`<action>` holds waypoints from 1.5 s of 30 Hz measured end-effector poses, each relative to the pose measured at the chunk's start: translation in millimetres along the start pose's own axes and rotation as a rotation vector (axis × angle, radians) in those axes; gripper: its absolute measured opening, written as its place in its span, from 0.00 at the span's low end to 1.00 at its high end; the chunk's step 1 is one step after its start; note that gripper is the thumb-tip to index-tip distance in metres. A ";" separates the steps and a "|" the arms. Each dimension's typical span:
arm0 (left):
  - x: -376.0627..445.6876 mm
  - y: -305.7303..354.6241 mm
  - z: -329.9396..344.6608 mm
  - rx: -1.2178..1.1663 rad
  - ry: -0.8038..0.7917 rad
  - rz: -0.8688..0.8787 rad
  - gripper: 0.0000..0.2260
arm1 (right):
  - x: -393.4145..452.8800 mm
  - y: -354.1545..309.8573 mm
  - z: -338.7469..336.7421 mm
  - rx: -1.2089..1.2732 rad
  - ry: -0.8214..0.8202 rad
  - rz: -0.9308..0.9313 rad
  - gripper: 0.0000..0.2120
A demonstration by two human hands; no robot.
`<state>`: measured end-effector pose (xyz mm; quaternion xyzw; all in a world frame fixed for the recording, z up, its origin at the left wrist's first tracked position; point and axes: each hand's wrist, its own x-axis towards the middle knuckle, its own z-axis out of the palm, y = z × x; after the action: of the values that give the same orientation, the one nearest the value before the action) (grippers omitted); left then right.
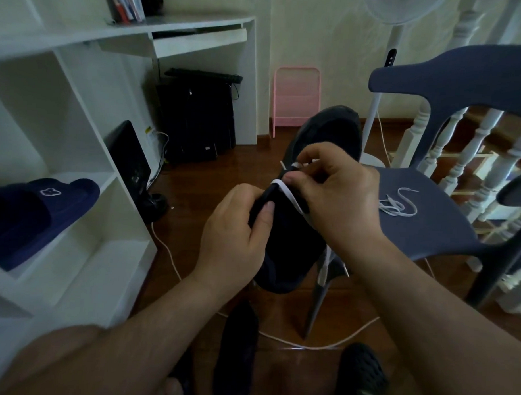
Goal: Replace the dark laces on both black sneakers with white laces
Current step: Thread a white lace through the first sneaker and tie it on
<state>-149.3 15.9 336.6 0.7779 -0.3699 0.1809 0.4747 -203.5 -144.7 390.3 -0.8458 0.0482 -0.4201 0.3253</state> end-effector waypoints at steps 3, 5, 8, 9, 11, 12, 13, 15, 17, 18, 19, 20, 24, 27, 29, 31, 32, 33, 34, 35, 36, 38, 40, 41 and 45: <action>0.2 -4.7 0.8 -0.104 0.035 -0.185 0.02 | -0.4 2.3 2.0 0.064 -0.027 -0.003 0.06; 2.3 -7.0 -0.1 -0.120 0.084 -0.243 0.04 | 0.7 5.2 0.9 0.127 -0.008 0.031 0.06; 5.5 -7.4 -3.6 -0.124 0.164 -0.317 0.06 | 1.1 10.2 -4.2 0.116 0.058 0.035 0.05; 6.4 -8.3 -4.6 -0.135 0.187 -0.343 0.06 | 0.4 11.7 -6.8 0.088 0.066 0.028 0.08; 8.1 -11.7 -6.3 -0.156 0.220 -0.383 0.05 | -2.3 13.2 -11.7 0.038 0.012 0.012 0.14; 8.7 -13.5 -7.1 -0.159 0.233 -0.397 0.05 | -3.9 13.8 -12.9 -0.004 -0.055 -0.005 0.15; 8.9 -14.7 -7.6 -0.158 0.242 -0.409 0.06 | -6.2 14.4 -12.8 -0.068 -0.133 -0.018 0.15; 8.1 -15.5 -8.2 -0.172 0.250 -0.422 0.06 | -10.9 14.6 -9.7 -0.195 -0.262 0.011 0.17; 5.2 -16.2 -6.9 -0.196 0.230 -0.412 0.06 | -15.3 14.6 -5.4 -0.236 -0.323 0.077 0.19; 3.5 -16.5 -5.3 -0.214 0.208 -0.399 0.05 | -16.9 14.9 -3.7 -0.229 -0.314 0.097 0.18; 1.8 -16.8 -3.0 -0.244 0.177 -0.389 0.05 | -17.9 15.9 -2.8 -0.203 -0.279 0.117 0.16; 0.4 -16.7 -0.7 -0.286 0.140 -0.390 0.04 | -18.1 17.2 -2.8 -0.167 -0.224 0.146 0.13; 5.6 -6.5 0.6 -0.545 -0.011 -0.482 0.12 | -13.5 22.3 -8.9 -0.110 -0.062 0.225 0.09; 18.4 -4.8 -7.2 -0.618 0.060 -0.540 0.17 | -14.2 21.9 -9.8 -0.122 -0.053 0.217 0.10; 24.4 -7.4 -10.3 -0.628 0.134 -0.552 0.13 | -17.1 21.6 -8.0 -0.170 -0.070 0.177 0.10; 25.8 -8.3 -11.9 -0.632 0.149 -0.538 0.09 | -19.9 21.9 -5.1 -0.229 -0.094 0.131 0.10; 25.7 -8.8 -12.0 -0.616 0.149 -0.528 0.06 | -20.9 22.8 -3.8 -0.258 -0.099 0.107 0.10; 25.5 -9.2 -12.1 -0.595 0.153 -0.518 0.04 | -21.3 24.1 -2.5 -0.287 -0.096 0.075 0.09; 25.0 -10.0 -12.3 -0.573 0.161 -0.514 0.01 | -21.7 25.5 -1.6 -0.315 -0.081 0.036 0.09; 24.6 -10.8 -12.7 -0.553 0.169 -0.510 0.02 | -21.4 26.9 -0.9 -0.337 -0.062 -0.001 0.10; 24.1 -11.3 -14.0 -0.540 0.171 -0.507 0.03 | -21.3 28.1 -0.2 -0.351 -0.044 -0.029 0.11; 23.3 -12.5 -16.3 -0.531 0.172 -0.519 0.04 | -21.0 29.7 1.4 -0.359 -0.021 -0.049 0.12; 22.7 -13.4 -17.1 -0.533 0.179 -0.543 0.04 | -20.2 29.5 3.0 -0.365 -0.015 -0.035 0.12; 23.0 -13.1 -17.1 -0.534 0.187 -0.548 0.04 | -19.3 29.2 3.5 -0.371 -0.017 -0.028 0.12; 24.4 -16.8 -23.2 -0.507 0.173 -0.478 0.12 | -14.8 35.6 -2.0 -0.415 0.044 -0.079 0.12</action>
<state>-119.0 30.9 353.2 0.6818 -0.1690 0.0322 0.7110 -207.7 -168.3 360.1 -0.8864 0.1075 -0.4321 0.1263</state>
